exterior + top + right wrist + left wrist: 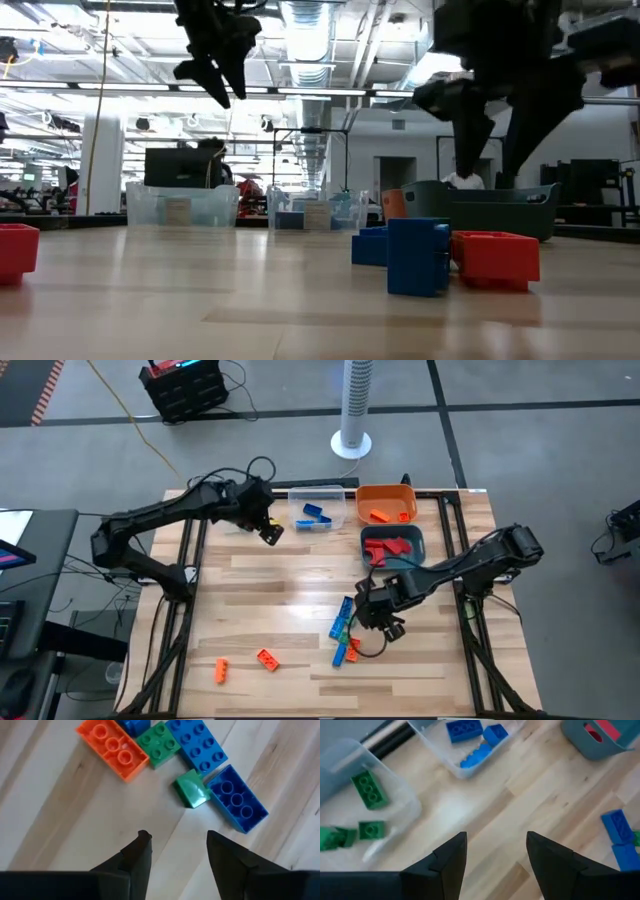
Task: Sort blocks
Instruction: Put the green game piece into the left transparent bin, then put the orange game piece into the orange bin
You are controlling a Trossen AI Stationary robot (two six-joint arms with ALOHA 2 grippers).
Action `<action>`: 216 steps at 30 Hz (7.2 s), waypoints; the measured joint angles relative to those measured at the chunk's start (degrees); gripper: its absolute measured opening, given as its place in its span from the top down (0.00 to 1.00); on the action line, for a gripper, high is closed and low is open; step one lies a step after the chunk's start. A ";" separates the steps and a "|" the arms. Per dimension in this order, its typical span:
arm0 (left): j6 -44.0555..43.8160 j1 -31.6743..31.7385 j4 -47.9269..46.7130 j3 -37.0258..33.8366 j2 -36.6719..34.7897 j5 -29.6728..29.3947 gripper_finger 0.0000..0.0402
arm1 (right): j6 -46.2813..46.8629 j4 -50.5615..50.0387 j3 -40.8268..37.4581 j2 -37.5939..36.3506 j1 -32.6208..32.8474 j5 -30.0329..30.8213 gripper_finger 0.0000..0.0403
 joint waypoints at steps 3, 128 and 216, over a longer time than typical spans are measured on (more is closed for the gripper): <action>-3.26 -2.44 -1.30 -0.02 -0.73 -1.34 0.51 | 0.03 1.54 0.00 1.50 -0.02 -0.56 0.55; 26.57 -35.76 46.04 -12.41 10.46 -29.09 0.61 | 60.25 39.18 0.02 -1.70 -20.31 -13.46 0.42; -64.76 -51.24 -7.84 -16.29 -6.33 21.86 0.32 | 44.95 14.64 0.01 -12.89 -17.64 4.94 0.37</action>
